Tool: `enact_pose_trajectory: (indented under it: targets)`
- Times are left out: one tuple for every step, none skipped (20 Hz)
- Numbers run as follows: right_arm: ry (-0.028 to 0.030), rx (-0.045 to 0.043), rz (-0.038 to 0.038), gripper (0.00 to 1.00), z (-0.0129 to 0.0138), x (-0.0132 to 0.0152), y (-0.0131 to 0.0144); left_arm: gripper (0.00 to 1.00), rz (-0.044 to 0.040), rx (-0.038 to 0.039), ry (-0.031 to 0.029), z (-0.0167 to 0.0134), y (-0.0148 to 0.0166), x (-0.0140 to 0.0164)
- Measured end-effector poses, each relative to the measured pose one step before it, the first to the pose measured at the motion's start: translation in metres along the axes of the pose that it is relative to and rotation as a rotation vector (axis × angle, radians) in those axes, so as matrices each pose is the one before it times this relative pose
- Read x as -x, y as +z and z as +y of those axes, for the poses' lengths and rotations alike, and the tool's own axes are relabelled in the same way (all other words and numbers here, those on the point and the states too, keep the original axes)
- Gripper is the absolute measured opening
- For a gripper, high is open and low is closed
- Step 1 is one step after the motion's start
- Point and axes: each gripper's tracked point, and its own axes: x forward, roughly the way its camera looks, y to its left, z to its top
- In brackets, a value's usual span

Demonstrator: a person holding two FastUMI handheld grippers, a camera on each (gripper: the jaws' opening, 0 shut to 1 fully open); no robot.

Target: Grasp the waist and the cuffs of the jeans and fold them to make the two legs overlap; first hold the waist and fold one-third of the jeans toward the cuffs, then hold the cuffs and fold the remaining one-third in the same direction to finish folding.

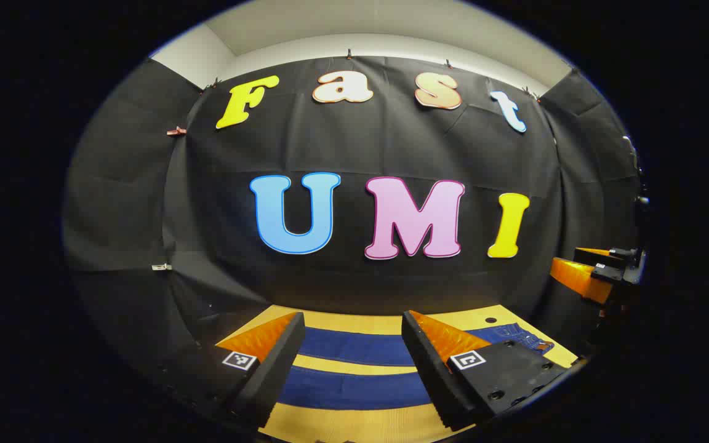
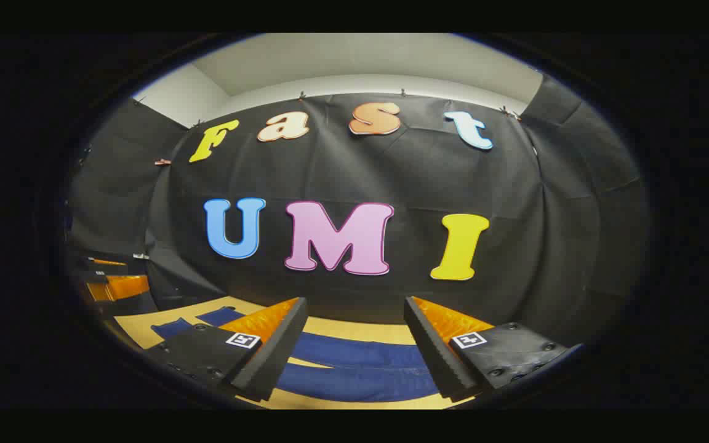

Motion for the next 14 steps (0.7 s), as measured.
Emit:
enact_pose_trajectory:
  targets:
    - [0.00807, 0.00166, 0.01183, 0.95, -0.00267, -0.00516, -0.00840, 0.98, 0.00186, -0.00361, 0.01929, 0.00051, 0.00069, -0.00393]
    - [-0.00374, 0.00332, 0.02162, 0.97, -0.00522, -0.00463, -0.00648, 0.98, 0.00965, 0.00077, 0.01452, 0.00197, -0.00105, -0.00311]
    - [-0.00013, -0.00457, 0.01729, 0.95, -0.00186, -0.00264, -0.00446, 0.98, 0.00041, 0.00087, 0.00242, 0.00153, 0.00047, -0.00003]
    - [0.00169, -0.01077, 0.00118, 0.95, 0.00126, -0.00248, 0.00131, 0.98, -0.00199, -0.00568, 0.00733, 0.00377, 0.00124, 0.00170]
    - [-0.00036, -0.00906, -0.00594, 0.95, 0.00106, -0.00246, 0.00272, 0.98, 0.00926, -0.01117, 0.01965, 0.00817, -0.00045, -0.00009]
    - [0.00295, -0.00683, -0.00092, 0.95, 0.00229, -0.00090, 0.00031, 0.98, 0.01448, -0.00946, 0.02064, 0.01505, -0.00644, -0.00067]
    - [0.00660, -0.00280, 0.00126, 0.97, 0.00428, -0.00088, -0.00161, 0.98, 0.00833, -0.00726, 0.01605, 0.01062, -0.00109, 0.00031]
    - [-0.00140, 0.00351, 0.00297, 0.97, 0.00209, 0.00018, -0.00267, 0.98, 0.00334, -0.00505, 0.01441, 0.00815, 0.00215, -0.00006]
    - [-0.00405, 0.00197, 0.00598, 0.97, 0.00078, 0.00035, -0.00281, 0.98, -0.00027, -0.00477, 0.01276, 0.00931, 0.00136, 0.00094]
    - [-0.00046, -0.00138, 0.01164, 0.97, 0.00294, 0.00054, -0.00530, 0.98, -0.00027, -0.00444, 0.01011, 0.00880, -0.00132, 0.00016]
    - [-0.00025, -0.00075, 0.01746, 0.97, 0.00404, 0.00106, -0.00637, 0.98, 0.00363, -0.00247, 0.00779, 0.00797, -0.00153, 0.00081]
    - [-0.00268, 0.00115, 0.01678, 0.97, 0.00335, 0.00142, -0.00498, 0.98, 0.00637, 0.00112, 0.00597, 0.00642, -0.00522, 0.00073]
    - [-0.00610, 0.00206, 0.00840, 0.97, 0.00214, 0.00243, -0.00167, 0.98, 0.00987, 0.00624, 0.00061, 0.00382, -0.00404, 0.00012]
    - [-0.00635, 0.00036, 0.00312, 0.97, 0.00128, 0.00125, -0.00037, 0.98, 0.00986, 0.00800, -0.00561, 0.00167, -0.00481, 0.00046]
